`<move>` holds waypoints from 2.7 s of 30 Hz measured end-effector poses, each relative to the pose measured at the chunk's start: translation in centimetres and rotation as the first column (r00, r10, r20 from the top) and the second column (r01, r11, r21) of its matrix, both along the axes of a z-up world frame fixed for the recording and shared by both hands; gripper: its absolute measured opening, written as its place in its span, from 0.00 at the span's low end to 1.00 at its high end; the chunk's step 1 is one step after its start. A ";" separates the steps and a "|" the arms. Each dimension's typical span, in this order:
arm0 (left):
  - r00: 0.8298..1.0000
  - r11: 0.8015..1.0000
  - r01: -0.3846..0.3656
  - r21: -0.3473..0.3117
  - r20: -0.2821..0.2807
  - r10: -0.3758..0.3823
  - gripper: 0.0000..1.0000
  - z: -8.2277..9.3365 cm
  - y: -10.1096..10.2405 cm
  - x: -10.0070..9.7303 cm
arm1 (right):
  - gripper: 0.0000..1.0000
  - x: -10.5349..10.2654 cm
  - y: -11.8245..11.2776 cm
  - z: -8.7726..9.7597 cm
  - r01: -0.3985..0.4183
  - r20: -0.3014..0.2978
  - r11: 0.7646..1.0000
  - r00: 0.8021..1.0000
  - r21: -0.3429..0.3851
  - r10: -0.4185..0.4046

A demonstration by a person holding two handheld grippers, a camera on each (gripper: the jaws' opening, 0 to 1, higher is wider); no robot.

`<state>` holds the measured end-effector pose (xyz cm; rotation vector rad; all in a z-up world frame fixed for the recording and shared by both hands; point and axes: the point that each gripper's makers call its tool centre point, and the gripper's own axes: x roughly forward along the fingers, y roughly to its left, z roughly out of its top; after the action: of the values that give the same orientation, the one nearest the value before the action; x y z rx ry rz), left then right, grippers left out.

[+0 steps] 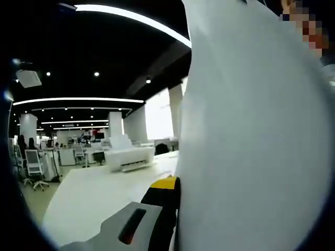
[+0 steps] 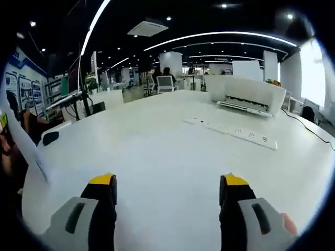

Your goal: Organize the stack of printing papers by aligning and flattening the scattered papers on the table

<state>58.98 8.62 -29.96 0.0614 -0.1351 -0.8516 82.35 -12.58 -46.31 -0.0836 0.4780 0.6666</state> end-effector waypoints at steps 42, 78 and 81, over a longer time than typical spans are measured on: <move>1.000 1.000 0.001 -0.008 -0.005 -0.001 0.06 -0.1 0.1 0.2 | 0.19 -0.6 3.2 0.2 -0.050 -0.042 0.986 0.997 0.159 0.058; 1.000 1.000 -0.016 -0.013 -0.002 0.016 0.06 0.1 0.9 0.3 | 0.00 -2.4 3.8 4.5 -0.076 -0.006 0.953 0.997 0.295 0.081; 1.000 1.000 -0.016 -0.013 -0.001 0.016 0.06 0.1 0.9 0.3 | 0.00 -2.7 3.2 6.5 -0.082 0.038 0.944 0.997 0.321 0.073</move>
<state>59.29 9.50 -29.82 0.0503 -0.1390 -0.8347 79.63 -9.33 -39.78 0.1992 0.3364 0.8130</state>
